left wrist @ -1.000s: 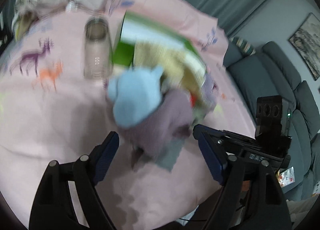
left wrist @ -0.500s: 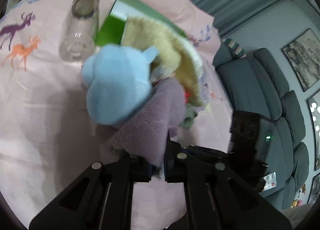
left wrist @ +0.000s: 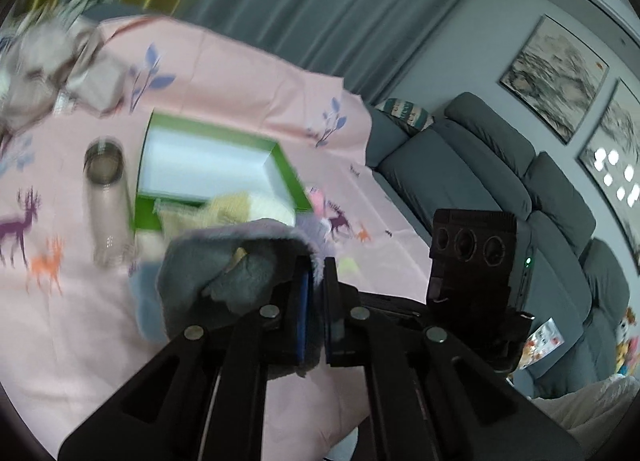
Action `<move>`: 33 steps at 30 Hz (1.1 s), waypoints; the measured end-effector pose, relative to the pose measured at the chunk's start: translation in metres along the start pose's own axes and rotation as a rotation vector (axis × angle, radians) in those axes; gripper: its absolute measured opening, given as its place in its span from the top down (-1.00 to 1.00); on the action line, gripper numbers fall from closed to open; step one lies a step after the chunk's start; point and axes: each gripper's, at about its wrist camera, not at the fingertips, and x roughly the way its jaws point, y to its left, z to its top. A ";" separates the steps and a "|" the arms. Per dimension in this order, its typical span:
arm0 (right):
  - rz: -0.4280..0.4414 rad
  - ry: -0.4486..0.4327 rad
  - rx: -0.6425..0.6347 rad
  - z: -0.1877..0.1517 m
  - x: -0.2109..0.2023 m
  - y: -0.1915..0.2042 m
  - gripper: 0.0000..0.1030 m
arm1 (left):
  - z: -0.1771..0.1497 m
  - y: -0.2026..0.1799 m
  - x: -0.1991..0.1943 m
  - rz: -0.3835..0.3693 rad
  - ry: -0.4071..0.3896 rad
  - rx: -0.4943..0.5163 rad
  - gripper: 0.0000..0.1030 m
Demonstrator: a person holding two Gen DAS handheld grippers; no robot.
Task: Organize soft objects
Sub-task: 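Carry the purple cloth into the green box and open the right gripper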
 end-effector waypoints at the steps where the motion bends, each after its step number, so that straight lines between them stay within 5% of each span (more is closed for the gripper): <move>1: 0.004 -0.018 -0.009 0.008 -0.002 0.003 0.90 | 0.009 -0.005 0.000 0.001 -0.008 0.022 0.97; 12: -0.129 -0.169 -0.138 0.093 -0.013 -0.003 0.90 | 0.099 -0.007 0.046 0.022 -0.033 0.111 0.97; 22: -0.266 -0.116 -0.132 0.121 0.019 -0.061 0.89 | 0.131 0.037 0.123 0.149 0.047 0.063 0.93; 25: -0.329 -0.080 -0.113 0.123 0.032 -0.083 0.89 | 0.134 0.056 0.141 0.226 0.078 0.031 0.54; 27: -0.389 -0.066 -0.104 0.123 0.037 -0.097 0.86 | 0.135 0.069 0.149 0.283 0.096 0.004 -0.76; 29: -0.439 -0.052 -0.080 0.123 0.038 -0.109 0.54 | 0.132 0.082 0.148 0.329 0.085 -0.020 -0.98; 31: -0.468 -0.047 -0.037 0.122 0.034 -0.122 -0.25 | 0.129 0.091 0.145 0.353 0.093 -0.047 -0.97; 33: -0.465 -0.067 0.008 0.115 0.023 -0.131 -0.29 | 0.125 0.095 0.141 0.384 0.099 -0.059 -0.98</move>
